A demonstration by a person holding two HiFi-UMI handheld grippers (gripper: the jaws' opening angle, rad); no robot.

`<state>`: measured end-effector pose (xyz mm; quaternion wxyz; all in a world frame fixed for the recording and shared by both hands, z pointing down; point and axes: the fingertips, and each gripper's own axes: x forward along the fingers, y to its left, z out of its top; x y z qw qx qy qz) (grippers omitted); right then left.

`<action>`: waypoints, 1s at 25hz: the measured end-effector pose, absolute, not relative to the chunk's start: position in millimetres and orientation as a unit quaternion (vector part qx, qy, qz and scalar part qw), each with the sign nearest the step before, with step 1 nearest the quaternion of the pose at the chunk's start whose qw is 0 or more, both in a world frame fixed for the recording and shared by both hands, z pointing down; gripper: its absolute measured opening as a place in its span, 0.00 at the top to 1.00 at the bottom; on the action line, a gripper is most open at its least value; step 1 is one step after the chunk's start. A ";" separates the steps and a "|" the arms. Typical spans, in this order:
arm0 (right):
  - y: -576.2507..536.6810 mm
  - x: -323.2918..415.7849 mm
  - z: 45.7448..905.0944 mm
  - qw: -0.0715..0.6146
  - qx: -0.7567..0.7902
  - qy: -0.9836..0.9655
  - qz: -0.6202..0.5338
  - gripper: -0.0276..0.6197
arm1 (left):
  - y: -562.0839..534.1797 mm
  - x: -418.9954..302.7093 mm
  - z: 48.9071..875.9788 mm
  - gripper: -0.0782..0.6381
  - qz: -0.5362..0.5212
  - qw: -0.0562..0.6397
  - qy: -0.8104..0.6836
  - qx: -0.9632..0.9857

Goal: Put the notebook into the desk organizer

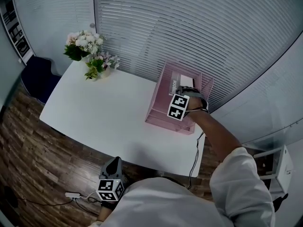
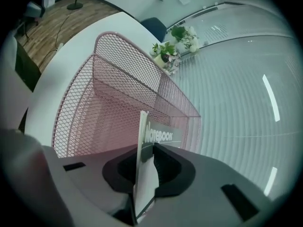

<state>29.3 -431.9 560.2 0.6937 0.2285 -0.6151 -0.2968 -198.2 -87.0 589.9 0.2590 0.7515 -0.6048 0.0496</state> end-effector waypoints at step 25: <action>-409.3 17.7 564.3 0.730 0.081 -0.664 -0.141 0.62 | -83.9 -210.6 593.0 0.88 0.046 0.268 -0.610 0.744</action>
